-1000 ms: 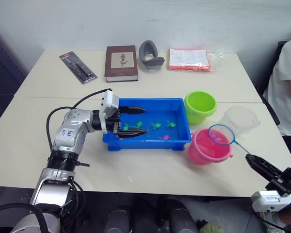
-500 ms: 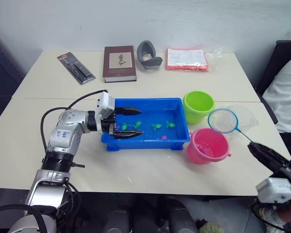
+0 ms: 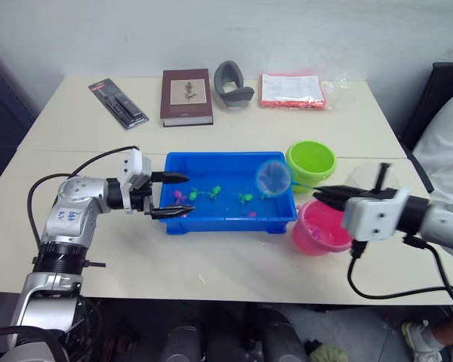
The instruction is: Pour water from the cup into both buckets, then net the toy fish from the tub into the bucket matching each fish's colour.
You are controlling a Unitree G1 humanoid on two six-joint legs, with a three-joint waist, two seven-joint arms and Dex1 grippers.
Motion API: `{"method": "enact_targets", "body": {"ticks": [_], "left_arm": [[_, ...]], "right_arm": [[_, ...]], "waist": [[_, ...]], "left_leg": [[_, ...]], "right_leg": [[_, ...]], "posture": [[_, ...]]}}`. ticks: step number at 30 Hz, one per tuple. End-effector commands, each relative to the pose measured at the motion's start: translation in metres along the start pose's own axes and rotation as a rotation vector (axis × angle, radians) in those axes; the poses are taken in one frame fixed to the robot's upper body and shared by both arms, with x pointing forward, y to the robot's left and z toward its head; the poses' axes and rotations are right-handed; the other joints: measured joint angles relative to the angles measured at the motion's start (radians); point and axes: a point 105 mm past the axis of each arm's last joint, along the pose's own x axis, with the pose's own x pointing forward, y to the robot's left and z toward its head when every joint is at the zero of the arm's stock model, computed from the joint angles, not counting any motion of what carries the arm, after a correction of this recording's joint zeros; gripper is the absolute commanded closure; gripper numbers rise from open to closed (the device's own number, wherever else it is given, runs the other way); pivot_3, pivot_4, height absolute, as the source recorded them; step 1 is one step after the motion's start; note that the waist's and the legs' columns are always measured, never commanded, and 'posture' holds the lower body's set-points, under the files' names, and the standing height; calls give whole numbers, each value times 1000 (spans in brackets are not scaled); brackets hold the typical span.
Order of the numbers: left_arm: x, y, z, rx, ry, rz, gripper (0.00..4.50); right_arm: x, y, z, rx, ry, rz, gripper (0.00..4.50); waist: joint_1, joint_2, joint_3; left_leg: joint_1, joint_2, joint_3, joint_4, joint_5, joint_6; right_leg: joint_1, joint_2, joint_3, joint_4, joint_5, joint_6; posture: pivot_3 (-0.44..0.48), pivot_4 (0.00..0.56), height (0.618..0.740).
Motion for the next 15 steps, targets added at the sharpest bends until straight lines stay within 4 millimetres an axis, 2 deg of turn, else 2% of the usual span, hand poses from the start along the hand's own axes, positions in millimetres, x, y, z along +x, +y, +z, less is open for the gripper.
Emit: {"method": "enact_targets", "body": {"ticks": [1,6,9,15], "left_arm": [[-11,4,9,41,12,36,41],[-22,4,12,52,33,56,41],[-24,4,14,59,25,78,41],[-28,1,15,57,22,105,41]], "right_arm": [[7,-9,-8,-91,26,26,4500],[22,-7,-15,-190,-9,129,4500],[35,-4,-14,-194,-47,142,4500],[49,3,-18,-217,-36,177,4500]], "waist": [[2,0,0],[-3,0,0],[-6,0,0],[-7,0,0]], "left_leg": [[0,-1,0,0,0,1],[-1,0,1,1,-1,2],[-1,0,1,1,-1,2],[-1,0,1,1,-1,2]], "right_leg": [[0,-1,0,0,0,1],[0,-1,-1,-1,1,2],[0,-1,-1,-1,1,2],[0,-1,-1,0,1,2]], "posture": [[0,150,740],[0,150,740],[0,150,740],[0,150,740]]}}
